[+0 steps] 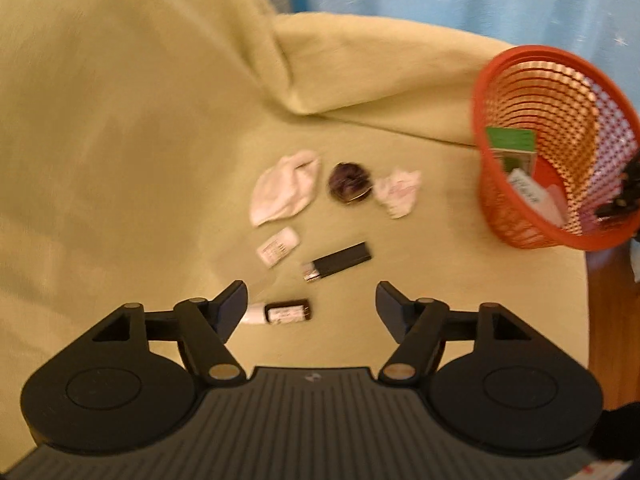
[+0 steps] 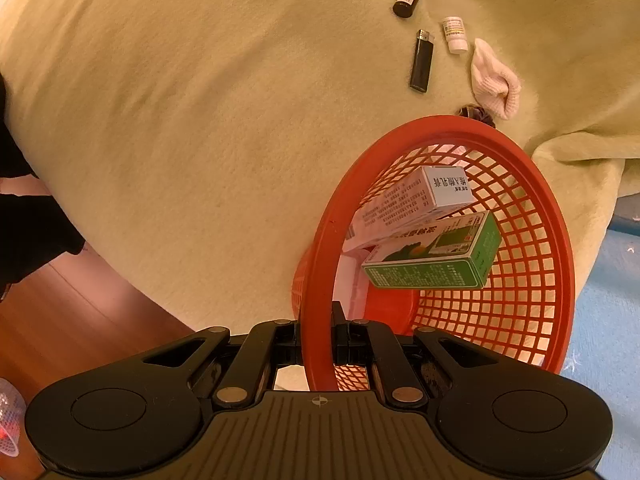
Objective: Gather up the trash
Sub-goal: 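Move the left gripper to the brown spray bottle and grasp it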
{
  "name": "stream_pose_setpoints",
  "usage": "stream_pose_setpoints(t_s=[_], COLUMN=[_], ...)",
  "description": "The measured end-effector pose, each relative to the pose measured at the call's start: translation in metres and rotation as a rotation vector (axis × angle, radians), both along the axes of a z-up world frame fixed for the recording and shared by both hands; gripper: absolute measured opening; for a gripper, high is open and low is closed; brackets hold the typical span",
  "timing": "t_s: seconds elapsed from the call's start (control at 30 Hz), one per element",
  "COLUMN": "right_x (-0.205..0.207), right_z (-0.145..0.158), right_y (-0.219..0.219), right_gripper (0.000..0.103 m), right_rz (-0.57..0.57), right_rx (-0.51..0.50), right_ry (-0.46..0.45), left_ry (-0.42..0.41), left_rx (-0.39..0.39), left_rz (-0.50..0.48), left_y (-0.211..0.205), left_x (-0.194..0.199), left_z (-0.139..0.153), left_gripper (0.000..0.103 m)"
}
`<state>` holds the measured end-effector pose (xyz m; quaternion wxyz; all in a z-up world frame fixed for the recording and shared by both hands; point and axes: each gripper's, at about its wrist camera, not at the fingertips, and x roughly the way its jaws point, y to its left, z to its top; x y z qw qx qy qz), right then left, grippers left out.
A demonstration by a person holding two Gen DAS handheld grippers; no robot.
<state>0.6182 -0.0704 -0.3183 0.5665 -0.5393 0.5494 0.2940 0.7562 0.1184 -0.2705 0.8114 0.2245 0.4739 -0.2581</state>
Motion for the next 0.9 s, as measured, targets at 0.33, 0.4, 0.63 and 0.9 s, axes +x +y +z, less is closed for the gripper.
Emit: stream_pose_setpoints(t_s=[0.33, 0.4, 0.63, 0.9], right_x=[0.003, 0.005, 0.013, 0.016], right_z=[0.000, 0.001, 0.002, 0.001], right_y=[0.001, 0.002, 0.004, 0.005], right_gripper=[0.004, 0.004, 0.004, 0.004], right_rz=[-0.008, -0.010, -0.024, -0.037], right_rx=[0.000, 0.000, 0.004, 0.007], right_ry=[0.007, 0.010, 0.025, 0.015], left_ry=[0.030, 0.035, 0.043, 0.075], left_rx=[0.012, 0.021, 0.034, 0.031], left_rz=[0.100, 0.111, 0.112, 0.133], left_y=[0.015, 0.016, 0.017, 0.024], left_x=[0.023, 0.029, 0.043, 0.057], left_z=[-0.043, -0.052, -0.079, -0.113], left_gripper=[0.088, 0.089, 0.100, 0.102])
